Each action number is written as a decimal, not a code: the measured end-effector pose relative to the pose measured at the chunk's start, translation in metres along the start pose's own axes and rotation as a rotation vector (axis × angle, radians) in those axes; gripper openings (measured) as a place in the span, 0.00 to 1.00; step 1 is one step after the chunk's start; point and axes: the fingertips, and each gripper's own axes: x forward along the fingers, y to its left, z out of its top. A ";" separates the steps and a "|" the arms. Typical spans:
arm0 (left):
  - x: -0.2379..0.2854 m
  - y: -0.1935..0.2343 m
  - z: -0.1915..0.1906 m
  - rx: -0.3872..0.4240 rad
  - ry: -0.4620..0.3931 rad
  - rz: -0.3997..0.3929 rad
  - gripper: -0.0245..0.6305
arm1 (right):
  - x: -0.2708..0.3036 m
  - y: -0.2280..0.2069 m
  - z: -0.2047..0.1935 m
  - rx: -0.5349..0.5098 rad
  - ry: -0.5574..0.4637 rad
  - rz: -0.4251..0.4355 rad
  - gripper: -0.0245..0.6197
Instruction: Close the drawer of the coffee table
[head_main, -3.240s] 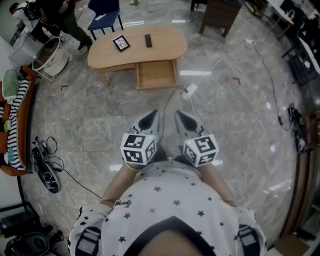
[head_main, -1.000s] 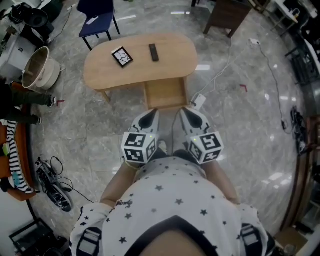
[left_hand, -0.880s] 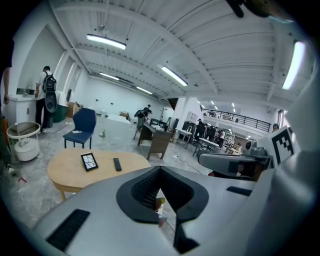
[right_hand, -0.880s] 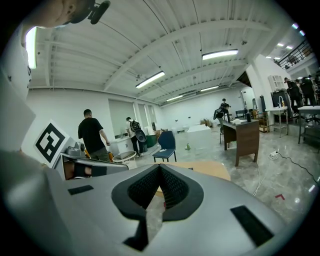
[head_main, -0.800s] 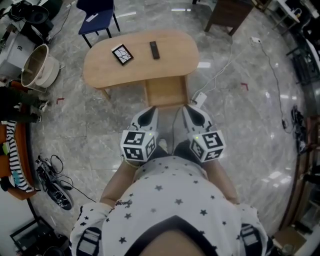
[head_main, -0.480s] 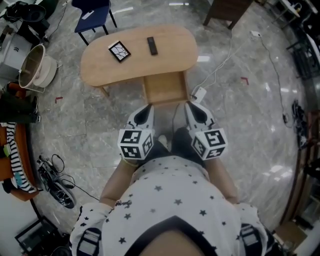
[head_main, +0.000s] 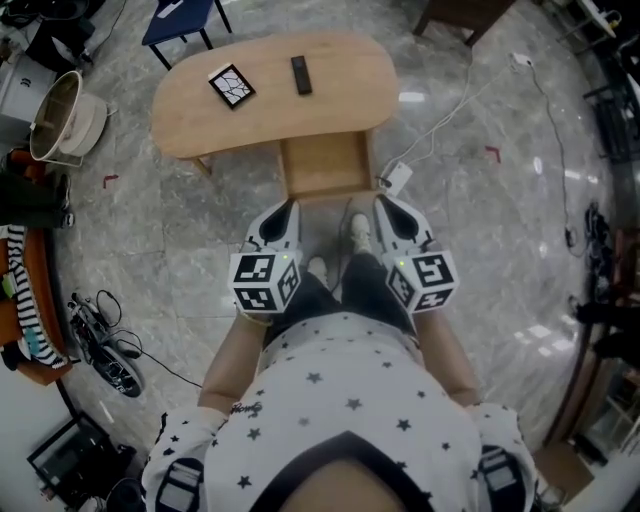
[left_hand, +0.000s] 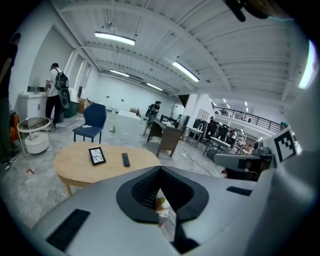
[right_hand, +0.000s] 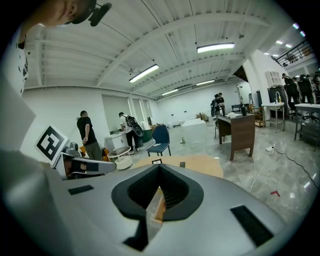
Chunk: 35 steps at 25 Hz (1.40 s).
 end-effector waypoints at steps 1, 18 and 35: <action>0.003 0.003 -0.001 -0.005 0.004 0.008 0.05 | 0.004 -0.003 -0.001 0.000 0.007 0.004 0.05; 0.067 0.049 -0.044 -0.038 0.095 0.109 0.05 | 0.066 -0.068 -0.052 -0.007 0.135 0.015 0.05; 0.145 0.098 -0.111 -0.070 0.180 0.155 0.05 | 0.127 -0.128 -0.132 -0.001 0.227 -0.011 0.05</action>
